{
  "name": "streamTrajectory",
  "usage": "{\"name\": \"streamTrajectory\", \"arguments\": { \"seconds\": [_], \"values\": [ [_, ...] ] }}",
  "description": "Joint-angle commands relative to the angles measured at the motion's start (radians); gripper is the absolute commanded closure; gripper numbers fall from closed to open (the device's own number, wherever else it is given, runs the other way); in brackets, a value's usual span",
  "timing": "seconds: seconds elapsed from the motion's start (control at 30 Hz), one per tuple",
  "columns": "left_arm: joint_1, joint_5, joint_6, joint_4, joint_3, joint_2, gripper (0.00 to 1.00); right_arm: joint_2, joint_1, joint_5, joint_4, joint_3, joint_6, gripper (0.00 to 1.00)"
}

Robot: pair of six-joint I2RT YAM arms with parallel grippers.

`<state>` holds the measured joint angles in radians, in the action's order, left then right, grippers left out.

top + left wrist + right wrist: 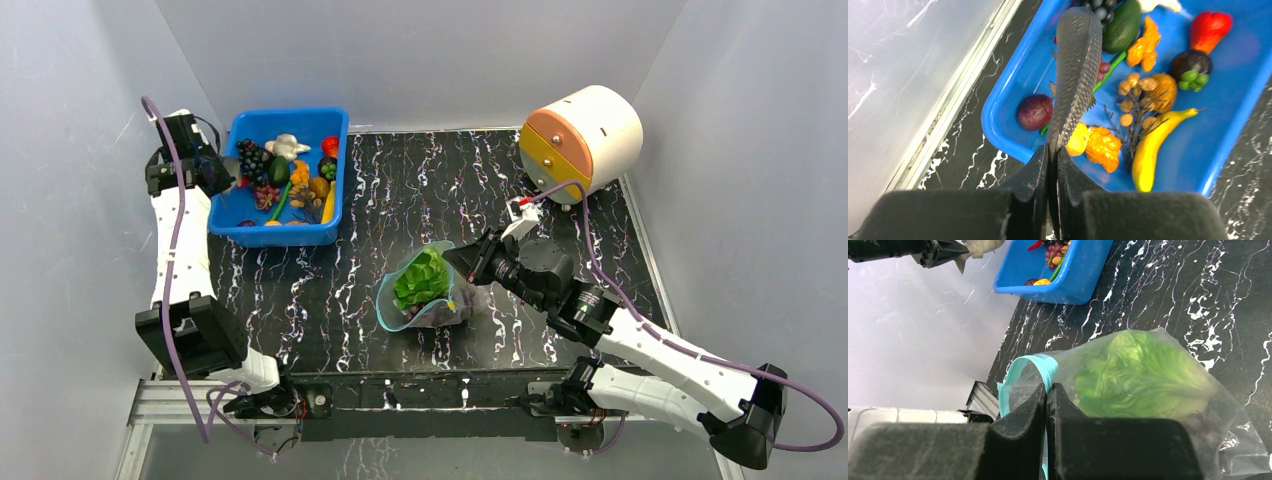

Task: Place the food in the zip-top bag and seal the zipper
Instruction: Pick up the fake fish from the bin, then place the fake fish in the zipper food storage bag.

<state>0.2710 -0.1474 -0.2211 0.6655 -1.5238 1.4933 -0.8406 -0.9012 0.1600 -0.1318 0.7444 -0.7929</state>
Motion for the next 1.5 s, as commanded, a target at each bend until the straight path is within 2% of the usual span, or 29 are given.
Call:
{"name": "streamTrajectory", "arguments": {
  "seconds": [0.0, 0.13, 0.27, 0.5, 0.67, 0.8, 0.93, 1.07, 1.23, 1.37, 1.47],
  "values": [
    [-0.007, 0.068, -0.026, 0.031, -0.073, -0.049, 1.0, 0.003, 0.003, 0.02, 0.056, 0.048, -0.046, 1.0],
    [-0.054, 0.172, -0.05, 0.002, -0.074, -0.084, 1.0, -0.037, 0.002, 0.013, 0.034, 0.11, -0.054, 1.0],
    [-0.095, 0.302, -0.06, 0.002, -0.091, -0.08, 1.0, -0.071, 0.002, 0.077, 0.011, 0.153, -0.054, 1.0],
    [-0.262, 0.386, -0.013, 0.023, -0.075, -0.133, 1.0, -0.153, 0.002, 0.225, 0.083, 0.166, -0.05, 1.0],
    [-0.398, 0.478, 0.023, -0.04, -0.006, -0.26, 1.0, -0.228, 0.003, 0.302, 0.045, 0.242, -0.016, 1.0],
    [-0.449, 0.527, 0.012, -0.025, -0.005, -0.295, 1.0, -0.253, 0.003, 0.362, 0.021, 0.268, 0.002, 1.0],
    [-0.498, 0.667, 0.004, 0.039, -0.038, -0.28, 1.0, -0.251, 0.004, 0.486, -0.012, 0.268, 0.007, 1.0],
    [-0.581, 0.669, 0.049, 0.052, -0.048, -0.303, 1.0, -0.226, 0.005, 0.526, 0.004, 0.272, 0.03, 1.0],
    [-0.604, 0.746, 0.028, 0.09, -0.057, -0.301, 1.0, -0.199, 0.006, 0.54, 0.009, 0.269, 0.04, 1.0],
    [-0.605, 0.736, 0.039, 0.16, -0.047, -0.281, 1.0, -0.199, 0.005, 0.53, 0.019, 0.255, 0.03, 1.0],
    [-0.607, 0.755, 0.046, 0.135, 0.005, -0.3, 1.0, -0.196, 0.005, 0.512, 0.051, 0.237, 0.032, 1.0]
  ]
}}
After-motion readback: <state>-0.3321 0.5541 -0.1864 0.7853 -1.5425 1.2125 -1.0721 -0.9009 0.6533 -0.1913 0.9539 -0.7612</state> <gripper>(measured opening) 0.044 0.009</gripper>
